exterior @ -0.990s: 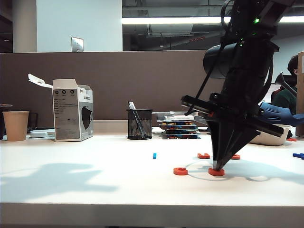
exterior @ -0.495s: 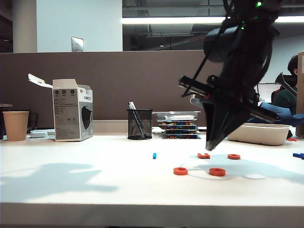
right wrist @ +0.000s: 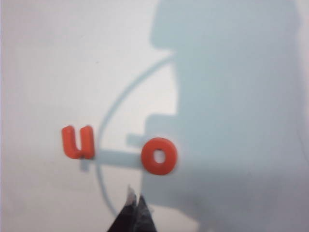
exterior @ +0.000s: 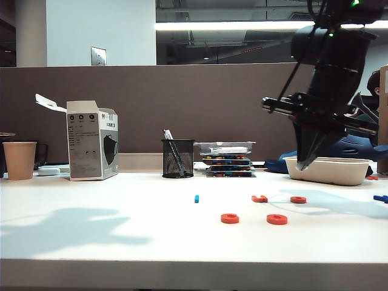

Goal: Select the appropriate letters from the row of letter magnets placed on the table to arrange into the word "cool".

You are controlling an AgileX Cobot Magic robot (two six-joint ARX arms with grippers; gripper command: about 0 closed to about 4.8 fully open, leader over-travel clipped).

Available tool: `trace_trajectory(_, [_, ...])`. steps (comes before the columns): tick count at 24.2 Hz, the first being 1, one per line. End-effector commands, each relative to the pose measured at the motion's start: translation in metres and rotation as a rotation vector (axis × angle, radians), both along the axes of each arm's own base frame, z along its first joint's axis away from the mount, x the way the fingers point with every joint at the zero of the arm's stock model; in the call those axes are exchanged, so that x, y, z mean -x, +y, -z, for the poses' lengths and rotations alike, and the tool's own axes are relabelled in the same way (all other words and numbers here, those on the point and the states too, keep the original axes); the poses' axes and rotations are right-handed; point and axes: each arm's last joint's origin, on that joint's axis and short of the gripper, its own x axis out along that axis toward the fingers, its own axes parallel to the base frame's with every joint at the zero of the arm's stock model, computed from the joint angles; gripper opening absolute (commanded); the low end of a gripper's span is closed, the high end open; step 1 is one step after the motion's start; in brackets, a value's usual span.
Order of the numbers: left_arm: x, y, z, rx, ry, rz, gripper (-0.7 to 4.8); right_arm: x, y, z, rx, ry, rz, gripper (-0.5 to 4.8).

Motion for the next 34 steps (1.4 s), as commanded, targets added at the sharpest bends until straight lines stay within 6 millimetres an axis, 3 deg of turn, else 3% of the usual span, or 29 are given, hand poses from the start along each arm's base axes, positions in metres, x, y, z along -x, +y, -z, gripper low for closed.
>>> trace_trajectory(1, [0.001,0.001,-0.003,0.005,-0.009,0.003,-0.05,-0.010,-0.005,0.017,-0.033,0.036,-0.020,-0.05])
trace_trajectory(17, [0.001,0.001,-0.003,0.005,-0.012,0.000,-0.05,-0.020,-0.005,0.037,-0.040,0.042,-0.022,-0.05])
trace_trajectory(22, [0.001,0.001,-0.003,0.009,-0.015,0.000,-0.05,-0.022,-0.005,0.054,-0.006,0.105,-0.014,-0.05])
trace_trajectory(34, [0.001,0.001,-0.003,0.009,-0.015,0.000,-0.05,-0.010,-0.009,0.062,0.069,0.235,-0.028,-0.05])
